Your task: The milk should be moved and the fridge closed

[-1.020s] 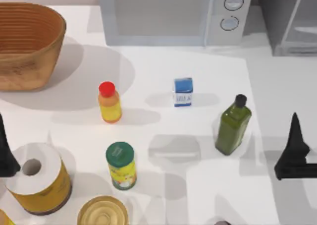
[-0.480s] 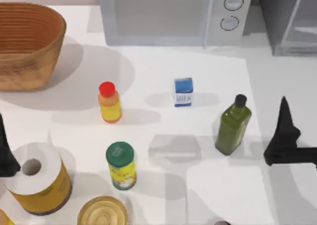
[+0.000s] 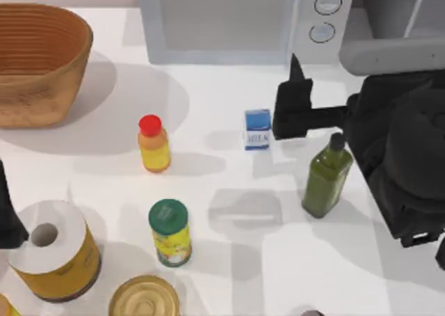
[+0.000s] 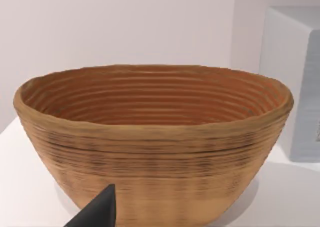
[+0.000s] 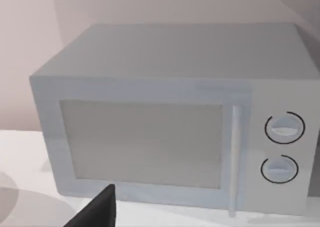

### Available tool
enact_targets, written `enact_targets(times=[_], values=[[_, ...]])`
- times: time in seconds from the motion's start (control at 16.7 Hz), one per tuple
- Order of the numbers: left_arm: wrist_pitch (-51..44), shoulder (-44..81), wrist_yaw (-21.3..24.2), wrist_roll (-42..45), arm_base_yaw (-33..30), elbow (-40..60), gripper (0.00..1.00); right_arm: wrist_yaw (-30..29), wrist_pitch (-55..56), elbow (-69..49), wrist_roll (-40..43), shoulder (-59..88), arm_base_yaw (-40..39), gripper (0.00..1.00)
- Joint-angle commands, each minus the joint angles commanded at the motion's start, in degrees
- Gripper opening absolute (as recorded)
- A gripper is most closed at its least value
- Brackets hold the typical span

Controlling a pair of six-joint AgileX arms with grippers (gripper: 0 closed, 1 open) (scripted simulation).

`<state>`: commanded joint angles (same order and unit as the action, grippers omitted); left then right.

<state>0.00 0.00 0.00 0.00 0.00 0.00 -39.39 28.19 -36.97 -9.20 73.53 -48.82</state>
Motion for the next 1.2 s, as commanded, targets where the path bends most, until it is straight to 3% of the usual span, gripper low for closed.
enact_targets(times=[0.54, 0.78, 1.2], values=[[0.0, 0.0, 0.0, 0.0, 0.0, 0.0, 1.00, 9.9, -24.0, -28.2, -14.0, 33.2, 5.4, 1.00], [0.0, 0.0, 0.0, 0.0, 0.0, 0.0, 1.00, 11.3, -29.9, -30.9, -17.7, 39.3, 6.0, 1.00], [0.0, 0.0, 0.0, 0.0, 0.0, 0.0, 1.00, 11.3, -30.0, -31.4, -17.5, 39.9, 6.0, 1.00]])
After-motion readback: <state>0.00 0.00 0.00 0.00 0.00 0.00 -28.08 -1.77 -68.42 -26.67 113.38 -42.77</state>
